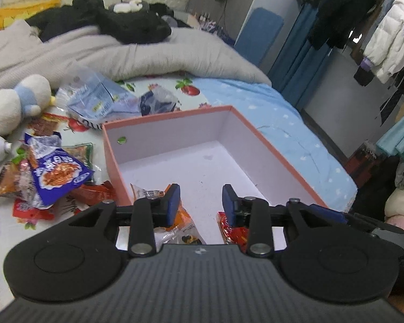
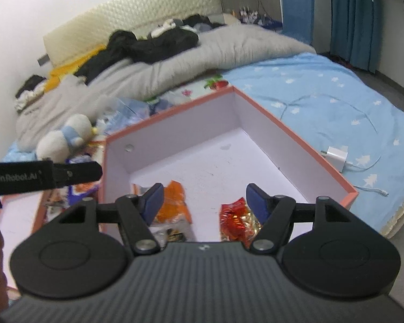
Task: Organize snacks
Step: 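Open both grippers to drop the packets into the deep pink box, then withdraw both tools from the box and move back toward the snack pile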
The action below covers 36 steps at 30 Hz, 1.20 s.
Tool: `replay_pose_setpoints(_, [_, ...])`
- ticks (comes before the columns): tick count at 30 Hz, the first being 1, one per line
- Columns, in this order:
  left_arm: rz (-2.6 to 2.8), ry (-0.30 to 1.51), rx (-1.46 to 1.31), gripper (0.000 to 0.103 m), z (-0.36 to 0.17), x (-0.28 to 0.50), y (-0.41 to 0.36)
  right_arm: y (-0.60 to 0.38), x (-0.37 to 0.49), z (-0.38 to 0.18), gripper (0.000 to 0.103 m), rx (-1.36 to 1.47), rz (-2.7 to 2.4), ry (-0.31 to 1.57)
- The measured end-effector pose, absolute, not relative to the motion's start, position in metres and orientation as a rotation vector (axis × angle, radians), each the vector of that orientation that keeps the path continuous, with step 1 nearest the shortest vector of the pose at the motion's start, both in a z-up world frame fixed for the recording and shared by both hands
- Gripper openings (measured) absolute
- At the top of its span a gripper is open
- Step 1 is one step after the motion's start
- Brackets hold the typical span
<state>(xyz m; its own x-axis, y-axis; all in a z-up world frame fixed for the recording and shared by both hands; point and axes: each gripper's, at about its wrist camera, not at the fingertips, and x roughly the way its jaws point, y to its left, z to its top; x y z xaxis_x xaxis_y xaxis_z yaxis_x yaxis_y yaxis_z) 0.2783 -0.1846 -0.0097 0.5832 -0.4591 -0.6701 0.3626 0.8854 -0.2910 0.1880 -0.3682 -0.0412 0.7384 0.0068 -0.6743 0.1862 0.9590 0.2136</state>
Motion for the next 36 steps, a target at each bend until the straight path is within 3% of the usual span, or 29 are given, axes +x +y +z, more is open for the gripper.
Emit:
replay_pose_setpoints(28, [-0.340, 0.686, -0.156, 0.040, 0.054, 0.088, -0.071, -0.280, 0.062, 0.017, 0.069, 0.221, 0.121, 0.598])
replay_pose_setpoints(31, [-0.313, 0.692, -0.159, 0.047, 0.055, 0.076, -0.059, -0.269, 0.052, 0.019, 0.069, 0.207, 0.154, 0.597])
replay_pose_setpoints(36, [-0.249, 0.689, -0.161, 0.048, 0.058, 0.056, -0.033, -0.254, 0.037, 0.023, 0.069, 0.183, 0.213, 0.588])
